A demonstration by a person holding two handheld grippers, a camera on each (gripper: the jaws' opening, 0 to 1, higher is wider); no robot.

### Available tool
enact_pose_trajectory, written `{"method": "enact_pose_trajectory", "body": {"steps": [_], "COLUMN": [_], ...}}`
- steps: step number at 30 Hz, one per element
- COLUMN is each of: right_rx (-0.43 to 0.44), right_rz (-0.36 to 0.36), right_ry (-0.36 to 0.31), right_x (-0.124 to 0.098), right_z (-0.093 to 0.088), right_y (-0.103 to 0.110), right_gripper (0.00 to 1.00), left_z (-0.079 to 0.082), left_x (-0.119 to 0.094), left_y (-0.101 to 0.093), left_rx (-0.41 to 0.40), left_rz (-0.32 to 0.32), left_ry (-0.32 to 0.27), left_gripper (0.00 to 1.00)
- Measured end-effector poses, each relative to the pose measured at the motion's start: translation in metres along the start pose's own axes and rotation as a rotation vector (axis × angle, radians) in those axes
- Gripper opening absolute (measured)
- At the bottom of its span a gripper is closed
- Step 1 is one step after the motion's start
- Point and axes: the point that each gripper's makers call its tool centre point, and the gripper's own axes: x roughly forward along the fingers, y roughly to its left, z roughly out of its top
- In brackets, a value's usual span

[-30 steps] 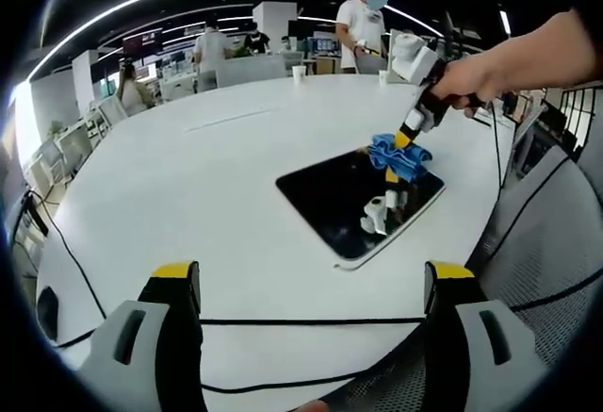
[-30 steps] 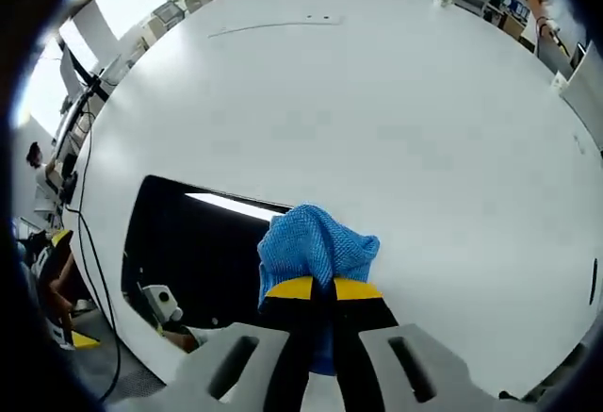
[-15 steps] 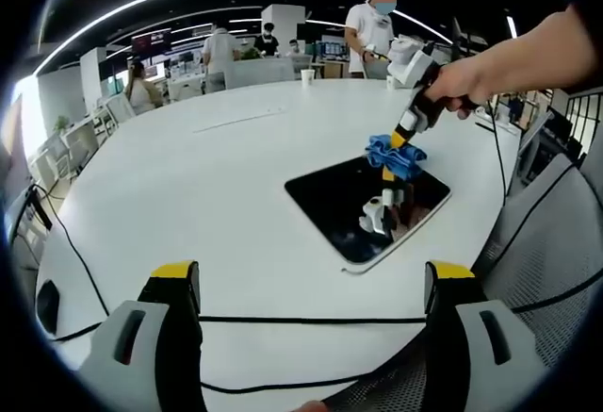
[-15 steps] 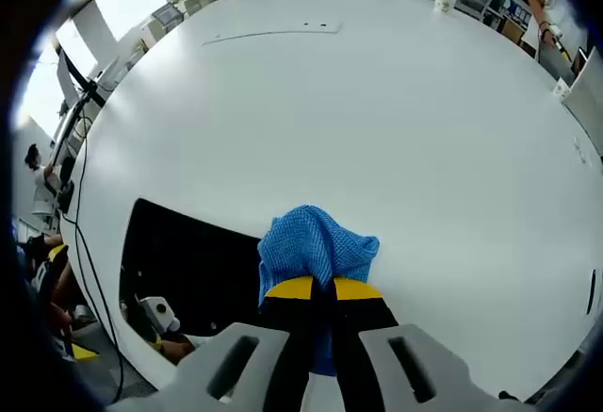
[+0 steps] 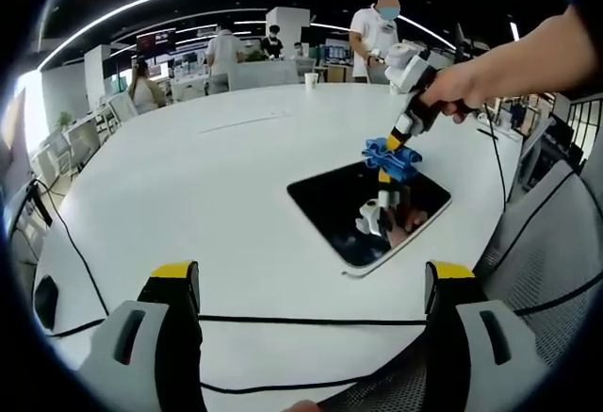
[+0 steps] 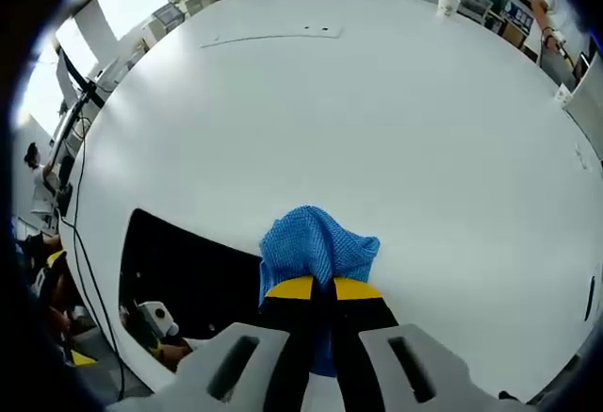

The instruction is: Wipe the mirror surface with the cleaning cloth until all visible marks leave the cleaned area.

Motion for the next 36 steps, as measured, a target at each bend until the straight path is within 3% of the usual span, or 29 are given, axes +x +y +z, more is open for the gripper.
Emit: {"method": "enact_pose_trajectory", "body": {"steps": [16,25,36], "right_rx": [0.014,0.021,0.101], "right_rz": [0.028,0.052,0.079], "right_ry": [-0.016,-0.078,-0.082], "right_x": [-0.004,-0.039,-0.076], "right_z": [-0.001,0.005,-0.02], "right_y": [-0.001,-0.014,-0.055], "right_gripper": [0.0,0.0,0.0], "left_z": [0.0,0.001,0.0], "left_x": [0.0,0.0,-0.001], "left_y": [-0.001,-0.001,-0.002], "left_rx": [0.004,0.006,0.011], "left_rz": [-0.005,-0.003,-0.005], "left_ry": [0.002,-0.003,0.002], "left_gripper": [0.99,0.99,0.99]}}
